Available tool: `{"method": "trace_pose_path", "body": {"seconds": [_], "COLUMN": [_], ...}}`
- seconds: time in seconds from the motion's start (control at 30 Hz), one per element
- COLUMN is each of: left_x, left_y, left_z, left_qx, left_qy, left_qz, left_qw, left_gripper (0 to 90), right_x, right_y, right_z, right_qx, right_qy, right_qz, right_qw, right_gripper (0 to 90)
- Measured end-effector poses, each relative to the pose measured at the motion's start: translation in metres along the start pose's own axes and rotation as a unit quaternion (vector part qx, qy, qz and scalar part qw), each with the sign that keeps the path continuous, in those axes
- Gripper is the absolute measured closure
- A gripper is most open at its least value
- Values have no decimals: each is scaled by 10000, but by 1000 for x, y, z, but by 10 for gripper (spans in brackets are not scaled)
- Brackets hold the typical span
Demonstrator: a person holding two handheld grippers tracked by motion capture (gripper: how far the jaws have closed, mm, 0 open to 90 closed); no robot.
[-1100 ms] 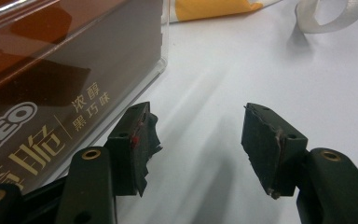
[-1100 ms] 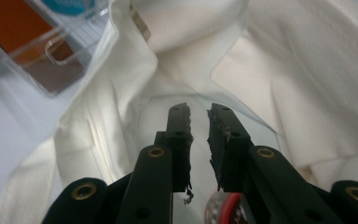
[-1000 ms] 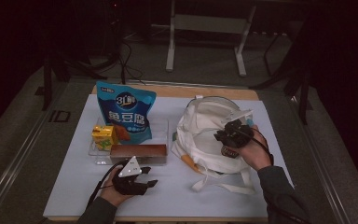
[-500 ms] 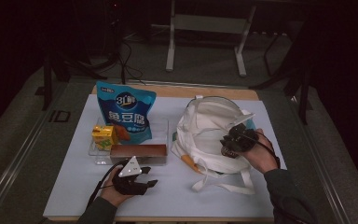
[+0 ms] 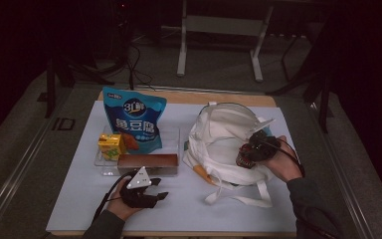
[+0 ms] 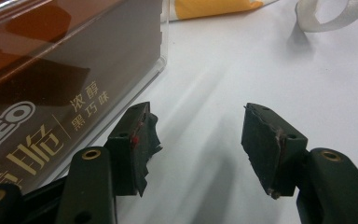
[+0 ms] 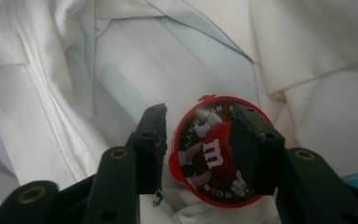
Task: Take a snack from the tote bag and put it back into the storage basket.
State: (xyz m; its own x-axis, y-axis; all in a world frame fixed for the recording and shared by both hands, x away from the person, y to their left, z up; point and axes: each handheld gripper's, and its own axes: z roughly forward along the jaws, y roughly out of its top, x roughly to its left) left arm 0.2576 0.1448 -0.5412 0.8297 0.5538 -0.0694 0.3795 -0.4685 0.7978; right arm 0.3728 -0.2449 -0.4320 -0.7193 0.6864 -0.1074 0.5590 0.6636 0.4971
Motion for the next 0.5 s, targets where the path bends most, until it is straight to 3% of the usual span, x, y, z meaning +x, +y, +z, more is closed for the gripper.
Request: {"method": "trace_pose_path", "body": {"seconds": [0.33,0.37,0.5], "left_x": [0,0,0], "left_y": [0,0,0], "left_z": [0,0,0], "left_qx": [4,4,5], "left_qy": [-3,-3,-6], "left_qz": [10,13,19], "left_qw": [10000,10000,10000], "left_gripper": [431,431,431], "right_x": [-2,-4,-6], "right_y": [2,3,3], "right_z": [2,3,4], "right_qx": [201,234,287], "right_qy": [36,32,31], "right_qz": [-67,-68,-83], "right_qw": [9998,9997,9996], "right_gripper": [458,402,371]}}
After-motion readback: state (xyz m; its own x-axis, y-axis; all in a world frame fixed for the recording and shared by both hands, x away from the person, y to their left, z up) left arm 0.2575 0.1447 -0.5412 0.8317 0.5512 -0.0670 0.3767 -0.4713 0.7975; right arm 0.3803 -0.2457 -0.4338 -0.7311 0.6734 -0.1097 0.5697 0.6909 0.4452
